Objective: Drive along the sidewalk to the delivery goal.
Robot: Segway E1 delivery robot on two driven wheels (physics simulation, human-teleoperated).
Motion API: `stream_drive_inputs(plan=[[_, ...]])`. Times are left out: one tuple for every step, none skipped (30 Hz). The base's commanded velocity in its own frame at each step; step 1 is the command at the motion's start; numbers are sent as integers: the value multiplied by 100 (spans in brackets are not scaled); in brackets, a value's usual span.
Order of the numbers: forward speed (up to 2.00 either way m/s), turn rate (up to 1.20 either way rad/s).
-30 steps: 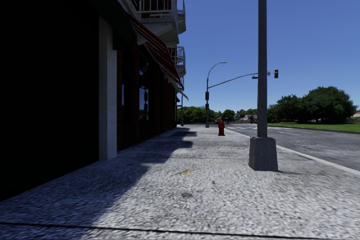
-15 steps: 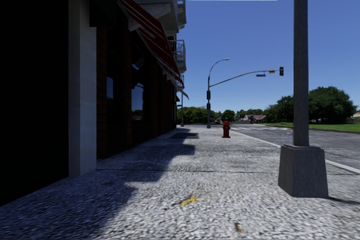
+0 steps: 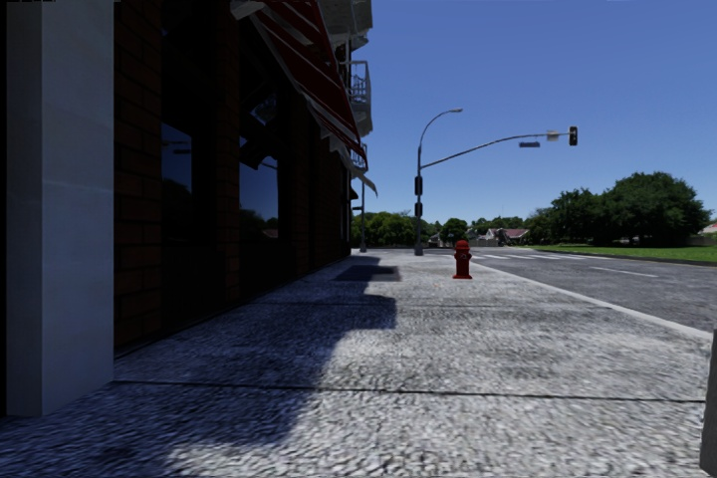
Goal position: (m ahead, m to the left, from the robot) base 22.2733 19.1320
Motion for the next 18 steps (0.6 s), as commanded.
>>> stream_drive_inputs(plan=[[200,0],[200,0],[200,0],[200,0],[200,0],[200,0],[200,0],[200,0],[200,0],[200,0],[200,0],[200,0],[200,0],[200,0],[200,0],[200,0],[200,0],[200,0]])
